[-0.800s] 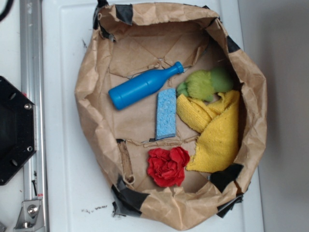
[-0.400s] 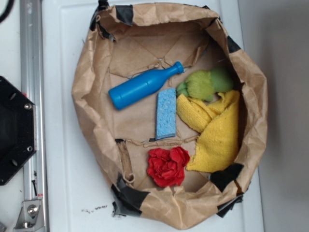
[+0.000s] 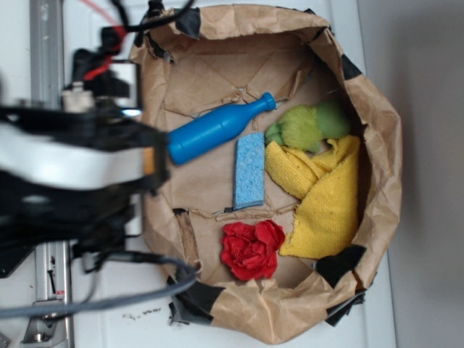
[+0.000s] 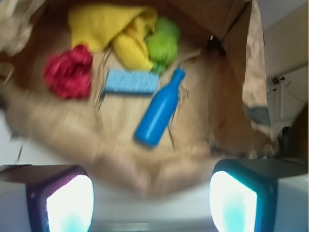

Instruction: Grab the blue bottle.

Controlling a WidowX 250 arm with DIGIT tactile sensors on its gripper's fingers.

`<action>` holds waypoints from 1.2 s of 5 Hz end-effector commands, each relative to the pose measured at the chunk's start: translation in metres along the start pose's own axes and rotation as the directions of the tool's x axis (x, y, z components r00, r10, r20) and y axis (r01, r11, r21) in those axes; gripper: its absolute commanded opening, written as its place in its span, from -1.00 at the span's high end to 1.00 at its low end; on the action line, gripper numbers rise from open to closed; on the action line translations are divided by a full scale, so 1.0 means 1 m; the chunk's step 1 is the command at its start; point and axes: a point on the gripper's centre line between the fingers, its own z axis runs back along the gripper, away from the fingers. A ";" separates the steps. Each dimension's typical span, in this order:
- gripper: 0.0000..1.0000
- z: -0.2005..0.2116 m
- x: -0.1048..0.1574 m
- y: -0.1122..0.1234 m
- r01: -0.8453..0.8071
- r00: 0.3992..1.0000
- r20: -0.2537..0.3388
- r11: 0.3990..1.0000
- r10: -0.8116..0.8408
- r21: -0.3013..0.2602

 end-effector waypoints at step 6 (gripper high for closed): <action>1.00 -0.066 0.008 0.023 0.057 0.998 0.021 0.989 -0.055 -0.139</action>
